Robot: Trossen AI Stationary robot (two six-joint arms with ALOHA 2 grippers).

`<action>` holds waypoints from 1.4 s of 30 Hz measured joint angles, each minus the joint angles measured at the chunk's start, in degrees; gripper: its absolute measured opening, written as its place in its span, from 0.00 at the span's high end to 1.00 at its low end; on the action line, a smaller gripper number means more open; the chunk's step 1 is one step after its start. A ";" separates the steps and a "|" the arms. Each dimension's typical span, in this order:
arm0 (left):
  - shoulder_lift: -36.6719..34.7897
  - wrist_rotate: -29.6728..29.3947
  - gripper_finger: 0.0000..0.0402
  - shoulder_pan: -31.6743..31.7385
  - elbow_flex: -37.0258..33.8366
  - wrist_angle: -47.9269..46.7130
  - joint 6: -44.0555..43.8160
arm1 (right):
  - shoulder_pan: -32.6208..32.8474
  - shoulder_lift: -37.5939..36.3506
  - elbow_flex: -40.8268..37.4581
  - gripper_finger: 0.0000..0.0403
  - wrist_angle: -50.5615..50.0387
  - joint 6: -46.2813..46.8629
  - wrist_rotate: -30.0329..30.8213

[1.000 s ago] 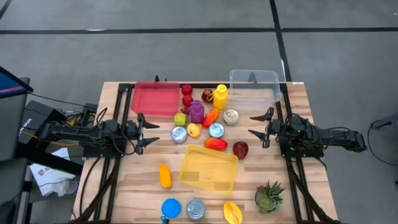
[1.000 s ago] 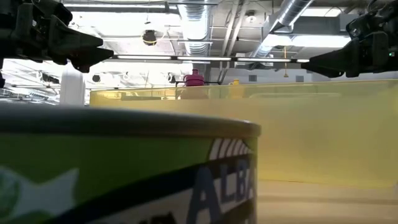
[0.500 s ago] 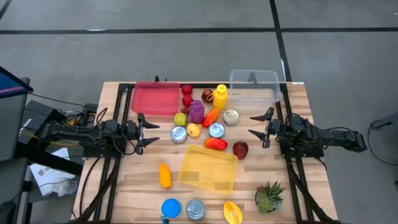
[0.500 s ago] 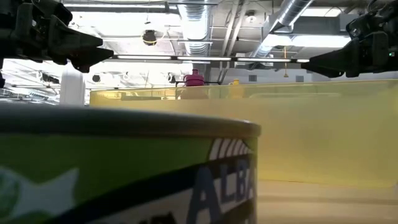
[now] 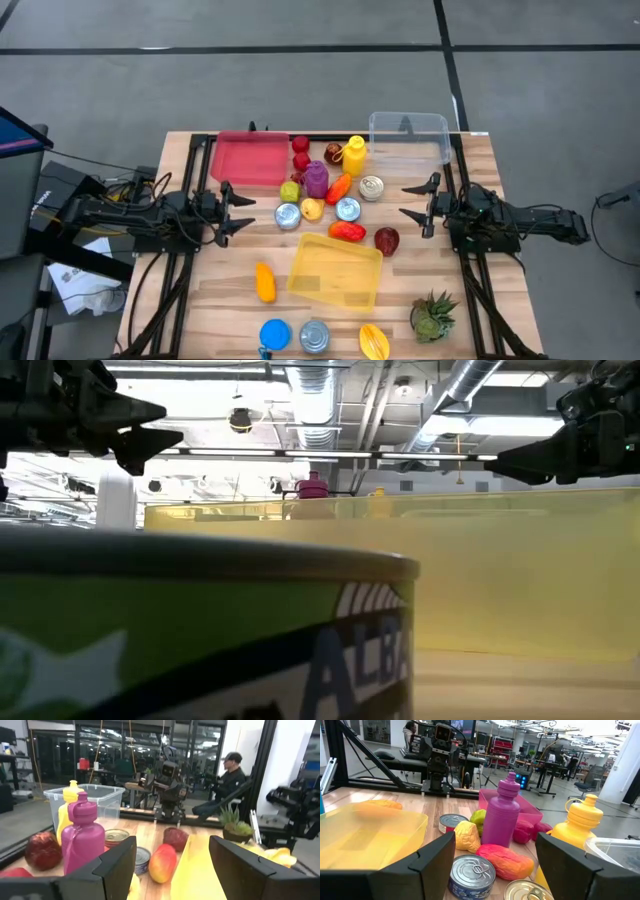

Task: Pick & Place Food Item
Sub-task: Put the bottom mango into the transparent bin

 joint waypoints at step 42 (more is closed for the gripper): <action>16.94 -0.09 0.39 0.09 -0.01 8.43 6.49 | 0.98 11.90 3.92 0.32 -0.31 22.74 -1.33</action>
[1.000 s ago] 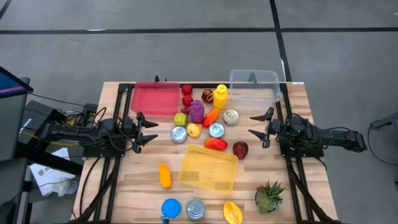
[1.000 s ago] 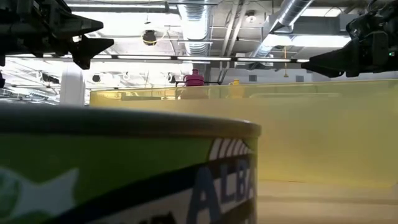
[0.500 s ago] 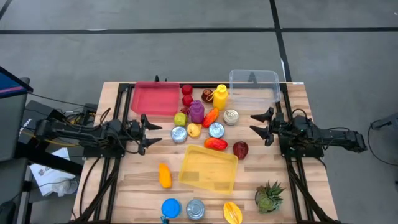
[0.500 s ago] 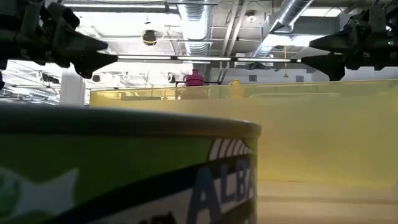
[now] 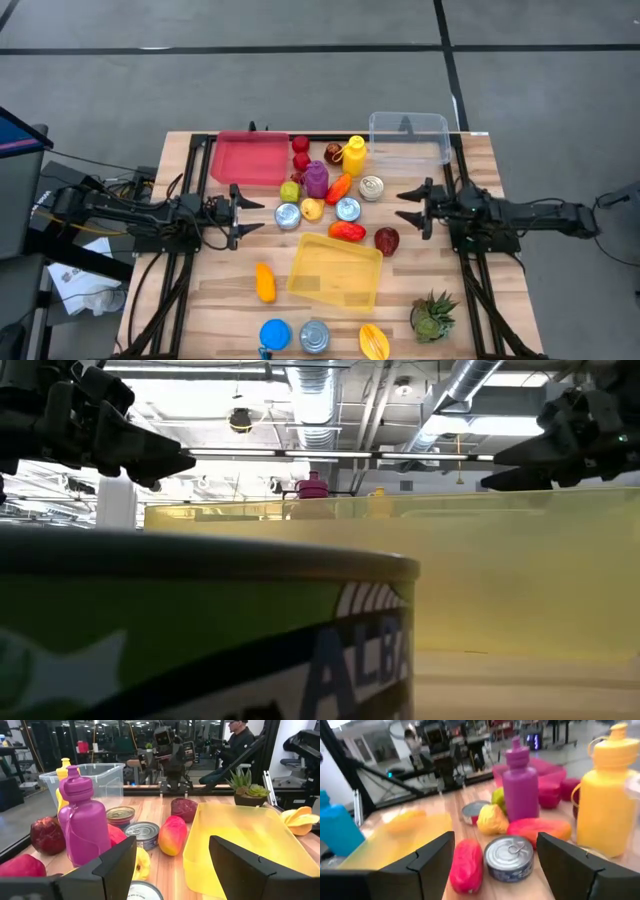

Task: Pick & Place Food Item
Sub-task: Put the bottom mango into the transparent bin

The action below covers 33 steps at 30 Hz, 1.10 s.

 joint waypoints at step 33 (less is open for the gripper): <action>-0.06 -1.14 0.39 -0.02 0.00 0.37 -0.34 | 8.40 78.06 66.48 0.21 -49.30 -5.81 -1.31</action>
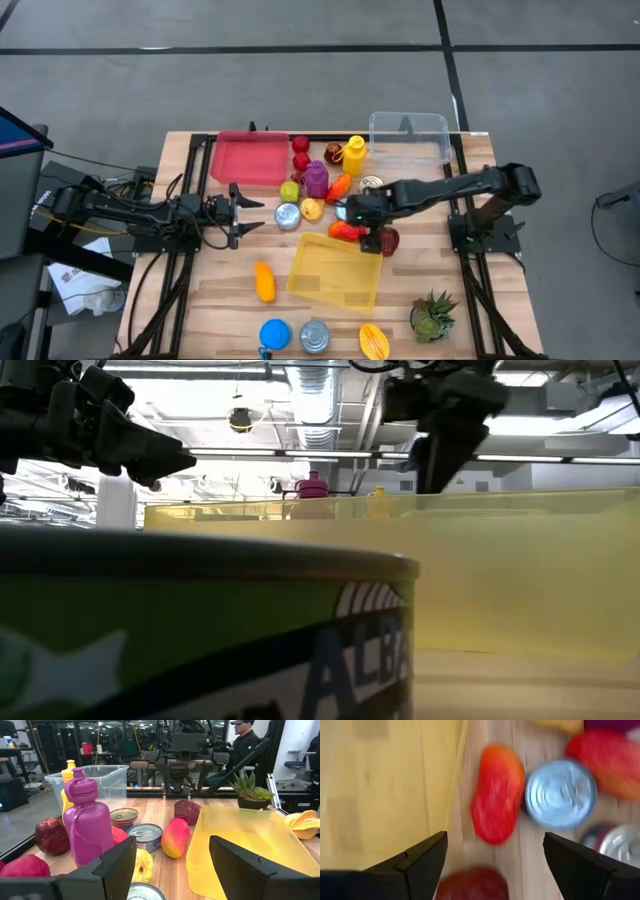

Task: Pick & Place Food Item
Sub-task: Put the bottom mango into the transparent bin

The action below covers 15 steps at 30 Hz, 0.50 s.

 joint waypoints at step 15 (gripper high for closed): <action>0.00 1.76 0.39 0.00 0.00 -0.89 -0.87 | -0.11 9.39 -0.33 0.21 7.96 -0.08 0.41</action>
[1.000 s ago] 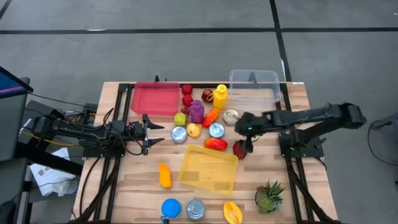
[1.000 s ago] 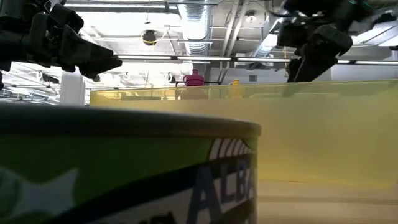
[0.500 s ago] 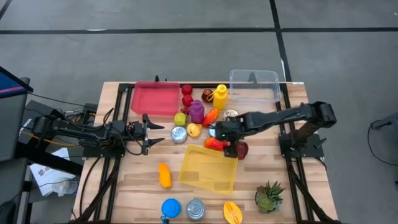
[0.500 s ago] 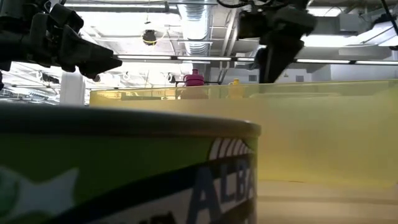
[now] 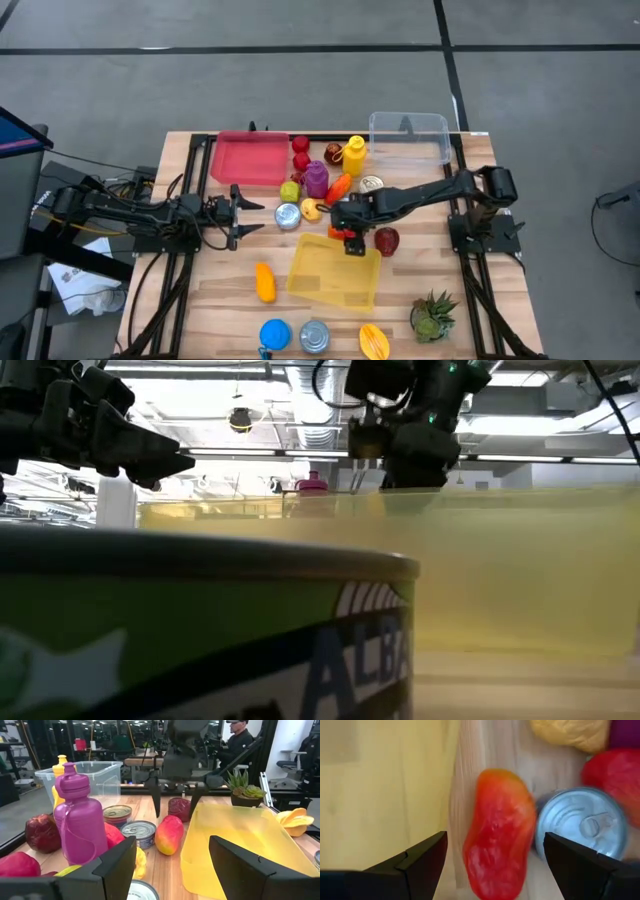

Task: Pick & Place Food Item
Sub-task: Put the bottom mango into the transparent bin

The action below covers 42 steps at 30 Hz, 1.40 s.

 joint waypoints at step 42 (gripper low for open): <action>0.42 0.07 0.39 0.00 0.00 0.06 0.13 | 2.99 5.34 2.32 0.55 -1.45 -1.23 4.22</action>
